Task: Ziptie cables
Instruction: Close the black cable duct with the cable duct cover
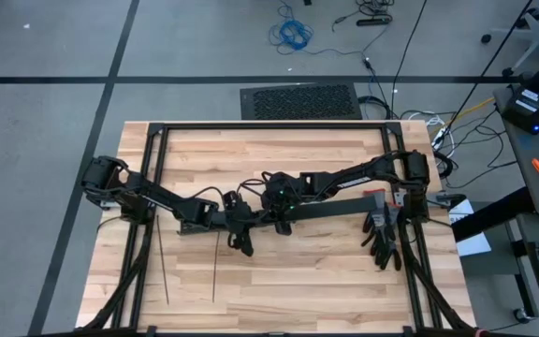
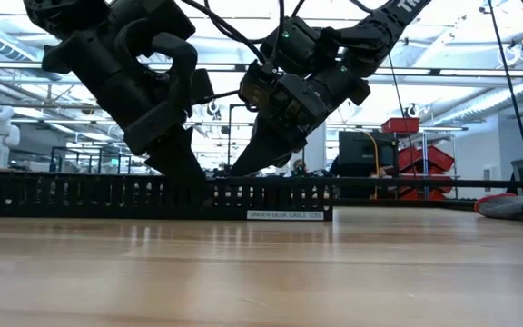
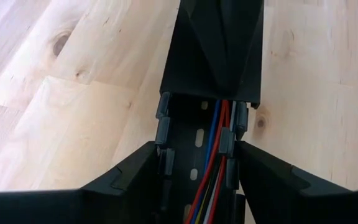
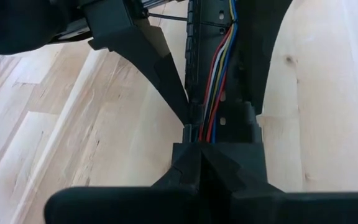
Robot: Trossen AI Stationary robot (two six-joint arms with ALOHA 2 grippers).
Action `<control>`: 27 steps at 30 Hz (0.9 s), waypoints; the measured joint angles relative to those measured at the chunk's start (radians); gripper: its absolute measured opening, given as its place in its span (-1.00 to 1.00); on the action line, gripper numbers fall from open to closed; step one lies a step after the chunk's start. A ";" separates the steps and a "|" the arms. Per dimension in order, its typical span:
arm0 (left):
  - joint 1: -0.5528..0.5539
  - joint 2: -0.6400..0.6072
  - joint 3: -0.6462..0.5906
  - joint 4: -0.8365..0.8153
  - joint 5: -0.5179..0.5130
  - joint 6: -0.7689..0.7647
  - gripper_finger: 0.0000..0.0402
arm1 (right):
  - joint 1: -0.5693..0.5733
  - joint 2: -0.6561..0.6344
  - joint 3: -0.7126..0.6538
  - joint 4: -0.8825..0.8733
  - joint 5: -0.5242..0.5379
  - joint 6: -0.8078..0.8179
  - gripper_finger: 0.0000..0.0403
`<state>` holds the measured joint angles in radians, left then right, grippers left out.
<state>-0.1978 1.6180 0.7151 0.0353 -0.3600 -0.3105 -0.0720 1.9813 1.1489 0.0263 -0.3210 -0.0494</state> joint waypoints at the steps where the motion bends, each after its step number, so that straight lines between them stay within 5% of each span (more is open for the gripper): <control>1: 0.000 0.000 0.000 0.000 0.000 0.000 0.02 | -0.004 0.001 0.001 0.001 -0.001 0.000 -1.00; 18: -0.002 0.000 0.001 0.005 0.012 -0.026 0.04 | -0.019 0.005 0.005 -0.044 0.000 0.003 -1.00; 27: 0.013 0.000 0.006 0.010 0.034 -0.020 0.55 | -0.018 0.005 0.004 -0.046 0.004 -0.002 -1.00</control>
<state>-0.1850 1.6176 0.7216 0.0456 -0.3265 -0.3307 -0.0904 1.9865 1.1534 -0.0200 -0.3174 -0.0517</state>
